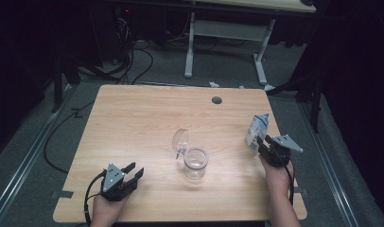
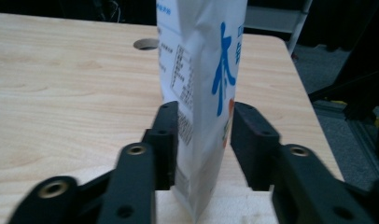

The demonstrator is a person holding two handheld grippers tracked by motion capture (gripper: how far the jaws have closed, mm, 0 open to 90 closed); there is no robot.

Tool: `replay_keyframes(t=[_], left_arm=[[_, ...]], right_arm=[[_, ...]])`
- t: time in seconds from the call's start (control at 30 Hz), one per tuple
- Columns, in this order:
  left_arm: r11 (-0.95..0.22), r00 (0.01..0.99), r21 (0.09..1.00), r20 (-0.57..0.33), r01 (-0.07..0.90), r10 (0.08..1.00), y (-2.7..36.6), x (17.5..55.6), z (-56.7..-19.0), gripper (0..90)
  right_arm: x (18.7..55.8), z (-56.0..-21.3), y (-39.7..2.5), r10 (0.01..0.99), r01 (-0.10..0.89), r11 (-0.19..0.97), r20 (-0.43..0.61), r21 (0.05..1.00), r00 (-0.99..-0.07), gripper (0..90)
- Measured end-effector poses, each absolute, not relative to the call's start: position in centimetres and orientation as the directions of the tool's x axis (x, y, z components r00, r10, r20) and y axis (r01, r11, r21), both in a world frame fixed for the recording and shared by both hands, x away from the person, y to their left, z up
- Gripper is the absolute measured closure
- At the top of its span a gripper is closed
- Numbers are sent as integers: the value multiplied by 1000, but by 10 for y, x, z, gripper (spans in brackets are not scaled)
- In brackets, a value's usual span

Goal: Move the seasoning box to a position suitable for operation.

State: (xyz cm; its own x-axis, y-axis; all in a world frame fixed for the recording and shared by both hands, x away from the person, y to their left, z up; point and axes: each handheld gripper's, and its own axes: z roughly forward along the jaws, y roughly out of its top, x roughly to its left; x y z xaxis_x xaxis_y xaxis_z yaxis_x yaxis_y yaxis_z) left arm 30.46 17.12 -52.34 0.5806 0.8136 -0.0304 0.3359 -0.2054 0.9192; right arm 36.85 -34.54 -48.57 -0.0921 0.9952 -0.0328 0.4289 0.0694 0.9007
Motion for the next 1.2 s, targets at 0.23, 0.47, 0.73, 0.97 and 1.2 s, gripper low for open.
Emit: replay_keyframes(t=[0.23,0.47,0.73,0.97,1.2], left_arm=[[-202,578,920,-32,337,815,172,305,-524,578],[-204,577,919,-30,336,816,171,305,-525,572],[-199,574,920,-34,338,818,172,305,-525,564],[-195,574,920,-38,339,818,172,305,-525,564],[-187,575,920,-49,344,817,173,305,-525,564]], right_arm=[[373,-486,-345,995,408,64,-24,911,-102,746],[371,-485,-343,993,405,82,-42,911,-107,802],[373,-483,-345,991,423,70,-16,903,-129,878],[375,-479,-350,988,442,61,9,895,-154,891],[371,-474,-350,984,447,86,-5,890,-179,895]])
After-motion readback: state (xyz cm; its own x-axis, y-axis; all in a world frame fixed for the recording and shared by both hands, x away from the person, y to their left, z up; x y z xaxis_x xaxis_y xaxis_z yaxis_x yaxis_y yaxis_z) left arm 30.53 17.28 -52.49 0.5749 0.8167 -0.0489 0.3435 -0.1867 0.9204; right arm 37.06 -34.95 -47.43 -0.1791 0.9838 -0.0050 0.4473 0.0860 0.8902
